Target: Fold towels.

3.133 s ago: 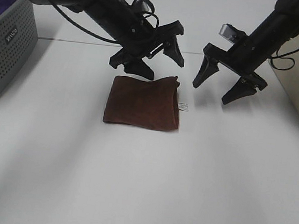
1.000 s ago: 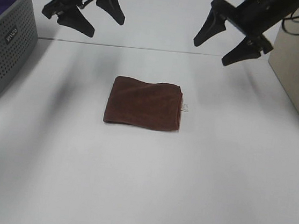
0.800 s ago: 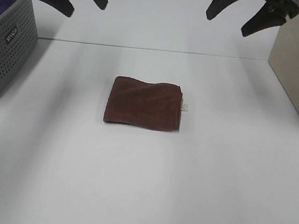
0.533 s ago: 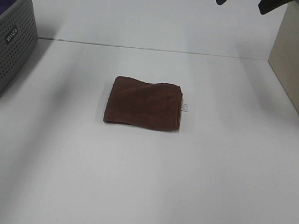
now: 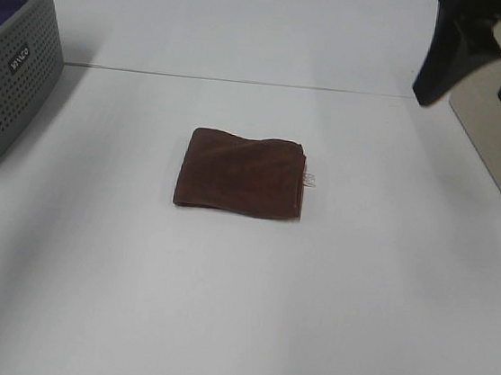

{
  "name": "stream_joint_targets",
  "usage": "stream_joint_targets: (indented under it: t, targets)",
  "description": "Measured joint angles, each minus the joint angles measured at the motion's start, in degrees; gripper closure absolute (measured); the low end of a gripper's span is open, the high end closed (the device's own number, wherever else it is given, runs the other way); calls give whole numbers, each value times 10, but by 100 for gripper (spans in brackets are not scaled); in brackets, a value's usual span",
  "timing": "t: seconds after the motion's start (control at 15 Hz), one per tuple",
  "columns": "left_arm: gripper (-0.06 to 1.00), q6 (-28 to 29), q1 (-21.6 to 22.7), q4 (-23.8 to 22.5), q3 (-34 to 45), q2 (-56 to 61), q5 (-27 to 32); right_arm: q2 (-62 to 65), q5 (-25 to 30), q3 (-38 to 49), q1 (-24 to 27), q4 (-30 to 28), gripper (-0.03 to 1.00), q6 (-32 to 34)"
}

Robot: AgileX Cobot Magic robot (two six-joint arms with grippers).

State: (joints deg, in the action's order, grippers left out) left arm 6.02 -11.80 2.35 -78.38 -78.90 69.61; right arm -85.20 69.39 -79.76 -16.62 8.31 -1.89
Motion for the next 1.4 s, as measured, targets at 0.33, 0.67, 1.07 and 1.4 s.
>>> stream_joint_targets:
  t: [0.33, 0.67, 1.07, 1.4]
  targets:
    - [22, 1, 0, 0, 303, 278, -9, 174, 4, 292, 0, -14, 14, 0]
    - [22, 0, 0, 0, 449, 506, -18, 333, 5, 412, 0, -19, 14, -5]
    - [22, -64, 0, 19, 485, 662, -68, 557, -73, 485, 0, -15, 14, -66]
    - [22, -103, 0, 52, 497, 662, -91, 632, -81, 504, 0, -3, 14, -86]
